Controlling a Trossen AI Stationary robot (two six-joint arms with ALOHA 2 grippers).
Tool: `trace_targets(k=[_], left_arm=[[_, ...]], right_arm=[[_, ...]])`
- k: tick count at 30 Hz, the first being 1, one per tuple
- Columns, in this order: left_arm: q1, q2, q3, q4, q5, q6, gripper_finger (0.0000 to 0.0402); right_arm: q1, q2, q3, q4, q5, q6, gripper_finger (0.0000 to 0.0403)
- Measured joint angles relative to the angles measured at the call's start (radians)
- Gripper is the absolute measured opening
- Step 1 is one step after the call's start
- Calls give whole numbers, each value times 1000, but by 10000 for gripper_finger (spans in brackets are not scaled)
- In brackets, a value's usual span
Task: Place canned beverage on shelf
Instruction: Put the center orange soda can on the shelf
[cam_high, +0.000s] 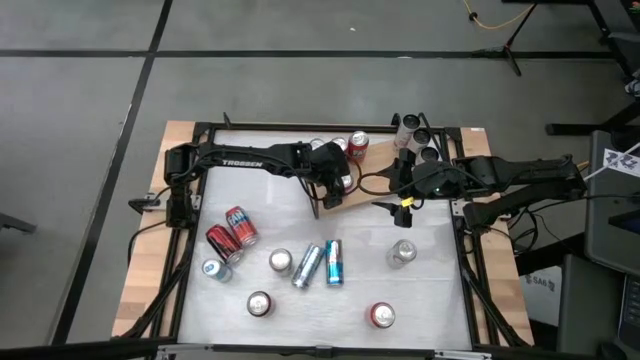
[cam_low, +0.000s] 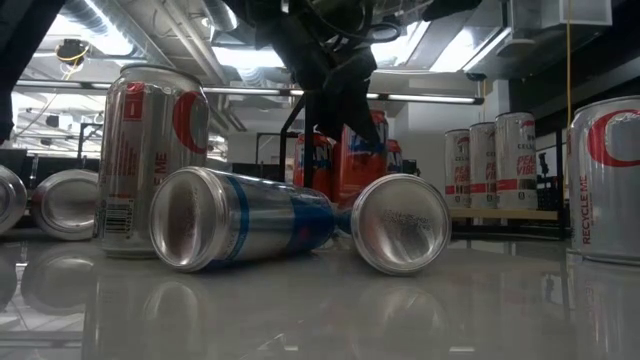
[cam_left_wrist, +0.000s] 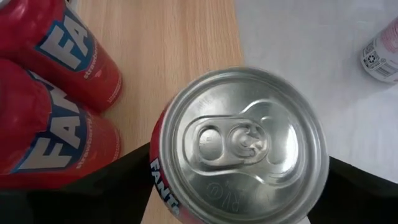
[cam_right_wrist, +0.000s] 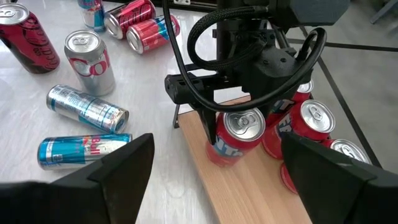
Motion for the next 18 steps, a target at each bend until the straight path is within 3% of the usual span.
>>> trace_targets(k=[7,18], left_arm=[[0,-4,1,4,-2,-7,368],[-9,-12,101,-139,-1,-45,371]], right_arm=[[0,0,0,0,0,0,341],[0,0,0,2,-1,0,341]])
